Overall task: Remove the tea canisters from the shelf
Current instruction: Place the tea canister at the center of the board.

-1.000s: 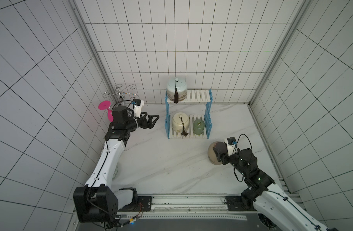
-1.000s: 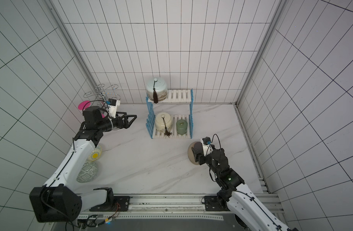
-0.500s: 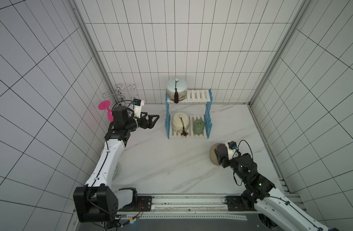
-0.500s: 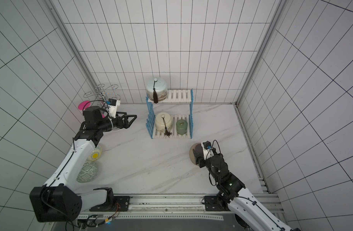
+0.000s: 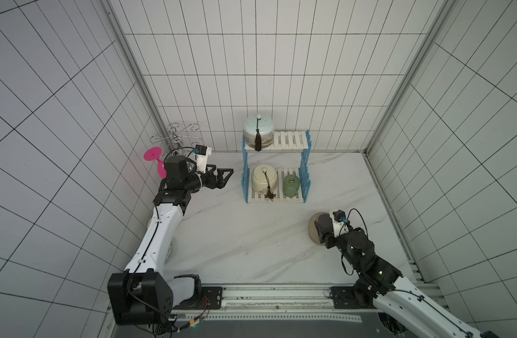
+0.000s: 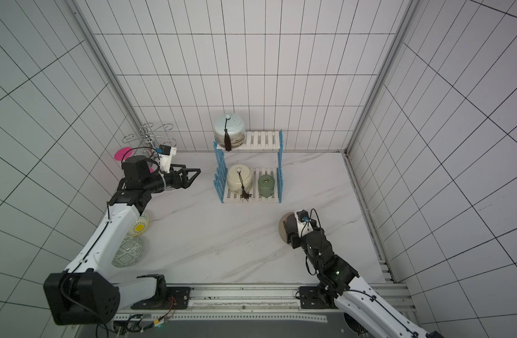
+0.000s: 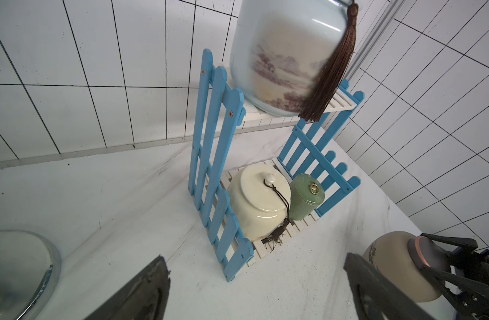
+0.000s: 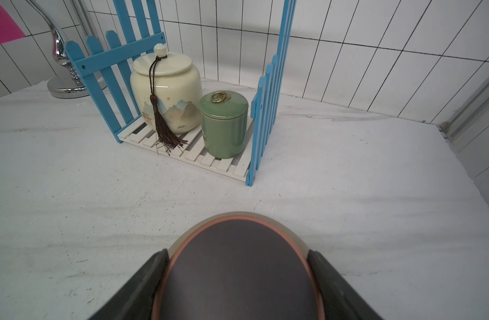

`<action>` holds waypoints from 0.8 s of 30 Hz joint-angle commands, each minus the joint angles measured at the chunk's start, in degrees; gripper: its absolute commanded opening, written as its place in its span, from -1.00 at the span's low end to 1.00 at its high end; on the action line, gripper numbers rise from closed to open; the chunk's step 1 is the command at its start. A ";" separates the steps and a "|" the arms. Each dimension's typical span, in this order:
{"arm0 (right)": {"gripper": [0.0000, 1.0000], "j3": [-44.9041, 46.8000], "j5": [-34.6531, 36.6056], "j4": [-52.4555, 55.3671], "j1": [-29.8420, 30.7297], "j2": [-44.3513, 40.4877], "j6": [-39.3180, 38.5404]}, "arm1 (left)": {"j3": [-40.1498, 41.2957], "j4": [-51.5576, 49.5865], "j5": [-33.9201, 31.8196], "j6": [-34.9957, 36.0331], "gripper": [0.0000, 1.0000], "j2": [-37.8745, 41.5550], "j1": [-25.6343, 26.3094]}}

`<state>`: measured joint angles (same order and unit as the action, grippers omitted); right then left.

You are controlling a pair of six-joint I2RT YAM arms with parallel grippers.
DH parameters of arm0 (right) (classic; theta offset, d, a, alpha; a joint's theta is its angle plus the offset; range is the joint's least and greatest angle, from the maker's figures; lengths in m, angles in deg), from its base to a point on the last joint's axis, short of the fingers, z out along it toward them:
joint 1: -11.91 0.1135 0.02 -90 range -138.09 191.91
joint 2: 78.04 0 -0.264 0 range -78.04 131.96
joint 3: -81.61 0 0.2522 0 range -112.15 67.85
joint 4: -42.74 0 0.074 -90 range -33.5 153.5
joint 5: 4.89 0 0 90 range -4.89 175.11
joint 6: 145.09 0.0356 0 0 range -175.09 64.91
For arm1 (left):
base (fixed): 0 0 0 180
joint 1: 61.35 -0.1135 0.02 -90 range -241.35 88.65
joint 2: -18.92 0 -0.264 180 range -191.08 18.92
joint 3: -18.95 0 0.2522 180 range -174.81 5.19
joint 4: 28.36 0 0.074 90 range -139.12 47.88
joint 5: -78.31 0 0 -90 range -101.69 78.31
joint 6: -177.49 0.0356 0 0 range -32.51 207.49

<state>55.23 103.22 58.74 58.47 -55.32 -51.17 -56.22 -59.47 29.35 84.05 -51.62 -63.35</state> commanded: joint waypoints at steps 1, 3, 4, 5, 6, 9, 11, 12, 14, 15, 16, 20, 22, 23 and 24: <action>-0.32 0.49 2.37 -5.43 0.54 -1.95 1.07 | 0.41 1.52 0.81 0.42 0.98 -0.29 -0.27; -0.30 0.40 2.11 -4.98 0.62 -2.16 1.47 | 0.33 1.52 0.81 0.45 0.98 -0.46 -0.22; -0.26 0.48 1.95 -4.80 0.63 -2.17 1.68 | 0.33 1.52 0.81 0.45 0.98 -0.44 -0.25; -0.21 0.49 1.93 -4.71 0.63 -2.22 1.87 | 0.37 1.52 0.83 0.45 0.98 -0.45 -0.27; -0.16 0.58 2.00 -4.66 0.68 -2.21 1.96 | 0.39 1.52 0.78 0.43 0.98 -0.47 -0.24; -0.04 0.59 2.10 -4.44 0.67 -2.20 2.23 | 0.41 1.52 0.74 0.45 0.99 -0.47 -0.27; 0.03 0.67 2.19 -4.37 0.72 -2.21 2.40 | 0.41 1.52 0.72 0.54 0.99 -0.40 -0.22; 0.07 0.67 2.28 -4.21 0.72 -2.32 2.49 | 0.41 1.52 0.71 0.54 0.98 -0.44 -0.25; 0.15 0.58 2.58 -3.96 0.81 -2.46 2.61 | 0.41 1.52 0.71 0.61 0.98 -0.30 -0.28; 0.18 0.49 2.78 -3.81 0.80 -2.60 2.66 | 0.45 1.52 0.75 0.62 0.98 -0.30 -0.27; 0.23 0.45 2.85 -3.53 0.81 -2.69 2.67 | 0.50 1.52 0.72 0.63 0.98 -0.30 -0.27; 0.39 -0.17 3.59 -2.36 0.81 -3.06 3.41 | 0.59 1.52 0.89 0.78 0.98 -0.24 -0.31; 0.48 -0.57 3.62 -1.83 0.89 -3.03 3.71 | 0.59 1.52 0.94 0.81 0.98 -0.22 -0.29; 0.52 -0.77 3.69 -1.47 0.89 -2.95 3.89 | 0.59 1.52 1.04 0.81 0.98 -0.24 -0.31; 0.59 -0.91 3.80 -1.07 0.89 -2.95 3.99 | 0.59 1.52 0.99 0.81 0.99 -0.22 -0.31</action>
<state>55.45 104.92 62.72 58.87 -56.96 -48.13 -56.17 -59.47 29.72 84.07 -51.66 -63.35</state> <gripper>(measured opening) 0.790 0.992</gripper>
